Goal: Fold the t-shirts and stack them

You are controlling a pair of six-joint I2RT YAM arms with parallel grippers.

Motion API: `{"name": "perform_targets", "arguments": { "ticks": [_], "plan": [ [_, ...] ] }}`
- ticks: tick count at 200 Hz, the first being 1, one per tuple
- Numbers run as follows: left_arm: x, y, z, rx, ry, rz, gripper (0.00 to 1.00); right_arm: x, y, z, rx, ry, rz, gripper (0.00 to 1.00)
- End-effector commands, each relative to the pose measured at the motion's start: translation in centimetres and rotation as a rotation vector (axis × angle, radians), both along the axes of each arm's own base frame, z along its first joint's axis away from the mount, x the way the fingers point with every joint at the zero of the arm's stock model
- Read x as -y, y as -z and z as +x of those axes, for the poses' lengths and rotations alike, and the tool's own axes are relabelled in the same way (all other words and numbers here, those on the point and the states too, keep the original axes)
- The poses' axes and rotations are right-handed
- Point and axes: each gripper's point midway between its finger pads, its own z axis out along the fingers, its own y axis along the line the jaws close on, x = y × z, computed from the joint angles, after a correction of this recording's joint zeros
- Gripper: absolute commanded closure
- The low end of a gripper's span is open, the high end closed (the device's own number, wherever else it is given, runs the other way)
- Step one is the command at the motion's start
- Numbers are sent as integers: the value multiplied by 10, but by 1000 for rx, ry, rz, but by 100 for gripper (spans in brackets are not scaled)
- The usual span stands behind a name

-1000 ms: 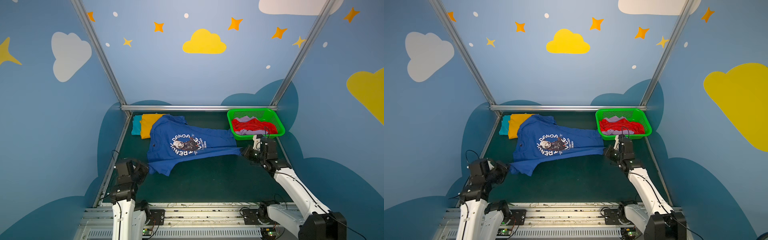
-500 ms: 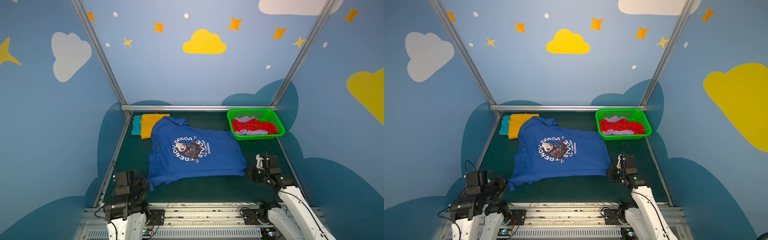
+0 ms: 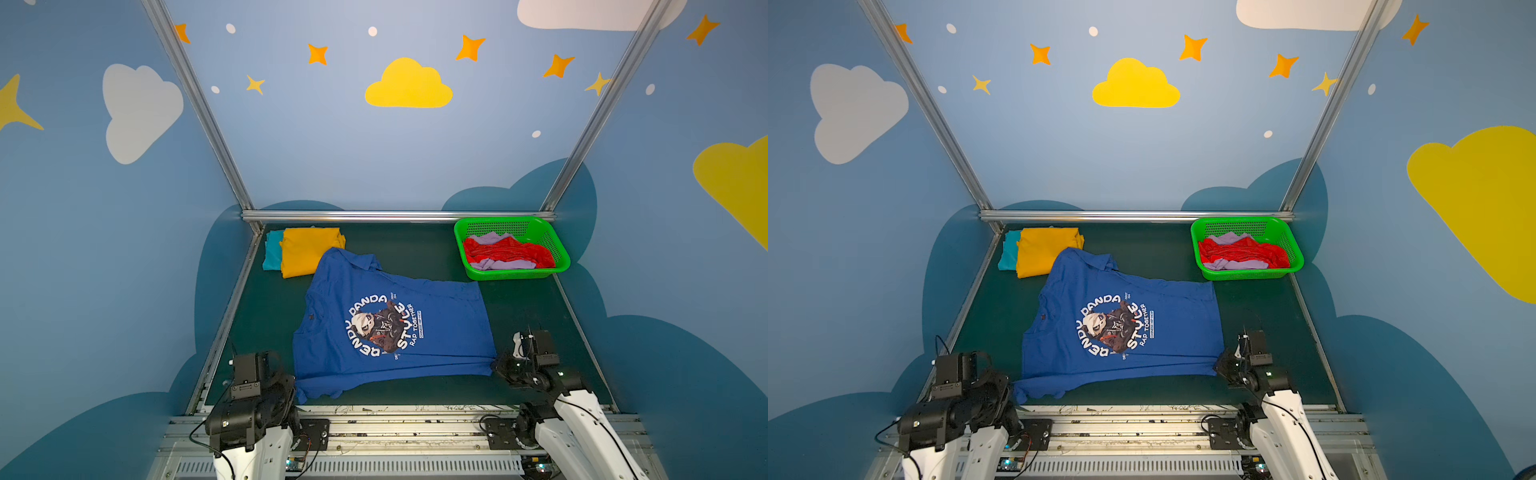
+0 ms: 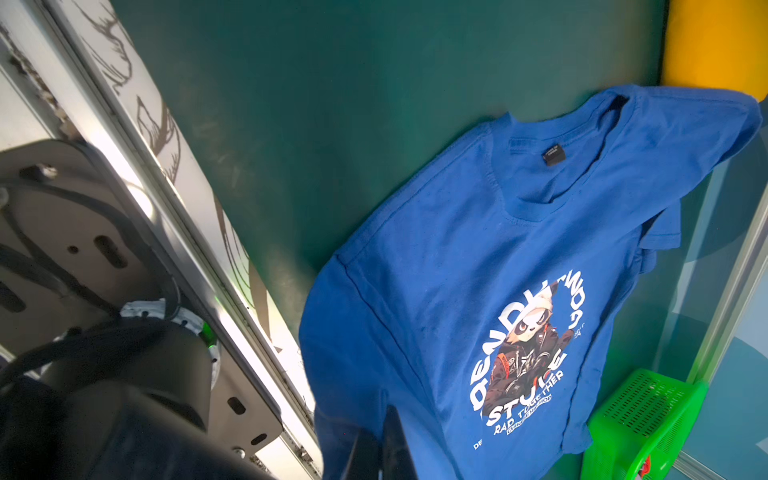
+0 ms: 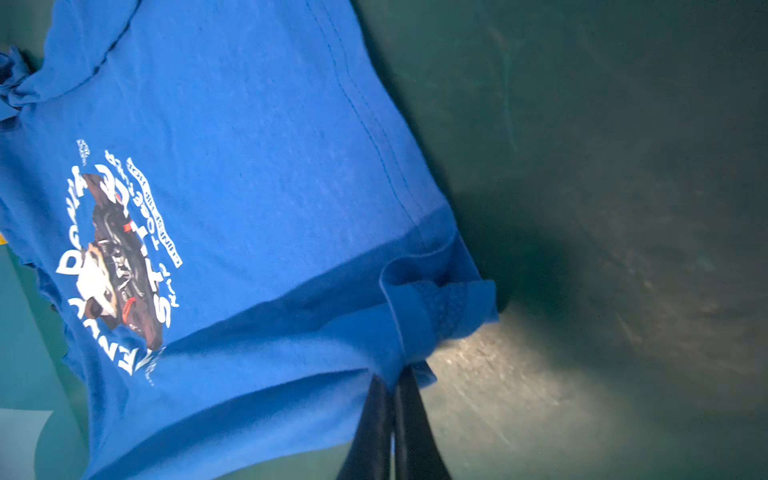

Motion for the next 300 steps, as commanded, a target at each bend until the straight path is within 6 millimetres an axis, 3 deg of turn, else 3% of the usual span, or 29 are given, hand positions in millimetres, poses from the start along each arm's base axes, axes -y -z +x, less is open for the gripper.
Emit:
{"name": "perform_targets", "arguments": {
  "ticks": [1, 28, 81, 166, 189, 224, 300],
  "plan": [
    [-4, 7, -6, -57, -12, 18, 96, 16, -10, 5, 33, 51, -78, 100],
    [-4, 5, 6, -48, -9, 8, 96, 19, -21, 14, 89, 79, -81, 100],
    [-18, -22, 66, 38, 18, 66, 96, 13, -47, 53, 137, 71, -77, 100],
    [-21, -25, 156, 35, 139, 193, 96, 11, -41, 100, 57, 36, -129, 100],
    [-22, -30, 160, 31, 158, 220, 96, 12, -51, 102, -17, 46, -138, 100],
    [-24, -28, 155, 16, 168, 237, 96, 7, -36, 90, -135, 12, -127, 100],
    [-23, -15, 158, -34, 203, 253, 96, 15, -41, 81, -103, 30, -153, 100]
  ]
}}
